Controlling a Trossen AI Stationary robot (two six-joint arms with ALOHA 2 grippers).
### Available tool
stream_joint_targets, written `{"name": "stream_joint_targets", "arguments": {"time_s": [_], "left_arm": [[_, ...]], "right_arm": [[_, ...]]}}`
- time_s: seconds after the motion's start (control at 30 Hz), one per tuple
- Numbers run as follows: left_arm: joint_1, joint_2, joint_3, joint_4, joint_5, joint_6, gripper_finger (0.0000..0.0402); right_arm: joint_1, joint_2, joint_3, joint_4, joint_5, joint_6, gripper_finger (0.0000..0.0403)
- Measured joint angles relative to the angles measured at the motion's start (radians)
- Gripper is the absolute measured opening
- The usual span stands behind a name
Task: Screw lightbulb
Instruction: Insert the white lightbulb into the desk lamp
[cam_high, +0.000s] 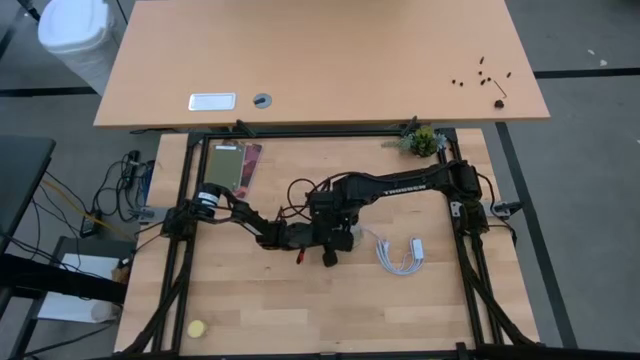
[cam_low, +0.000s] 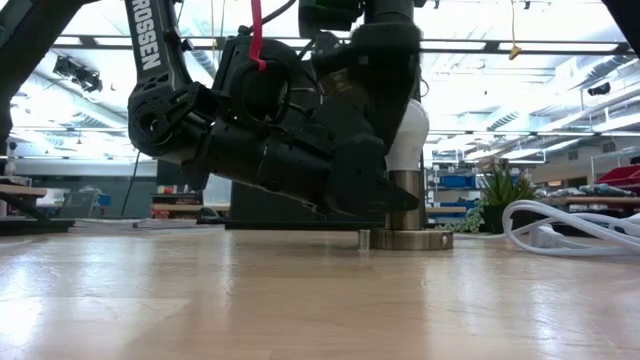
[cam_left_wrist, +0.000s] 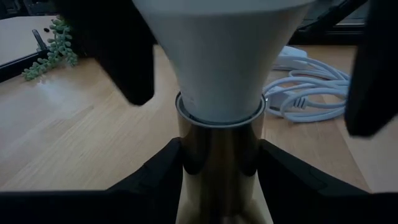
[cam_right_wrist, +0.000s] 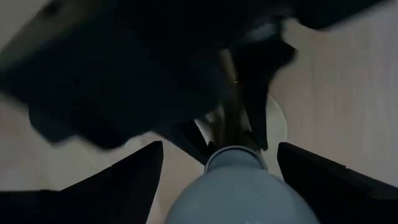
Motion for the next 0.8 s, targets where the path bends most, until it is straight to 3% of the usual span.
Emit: {"name": "stream_joint_targets", "arguments": {"time_s": [0.17,0.43,0.6,0.8], "left_arm": [[0.000,0.000,0.000,0.000,0.000,0.000,0.0187],[0.000,0.000,0.000,0.000,-0.002,0.000,0.0187],[0.000,0.000,0.000,-0.001,-0.004,0.000,0.0187],[0.000,0.000,0.000,-0.001,-0.004,-0.001,0.0187]], "right_arm": [[0.010,-0.001,0.001,-0.026,0.000,-0.376,0.0325],[0.032,-0.005,-0.010,-0.050,0.028,-0.724,0.0318],[0.035,-0.006,-0.016,-0.078,0.088,-0.837,0.0313],[0.035,-0.006,-0.016,-0.075,0.108,-0.854,0.0309]]}}
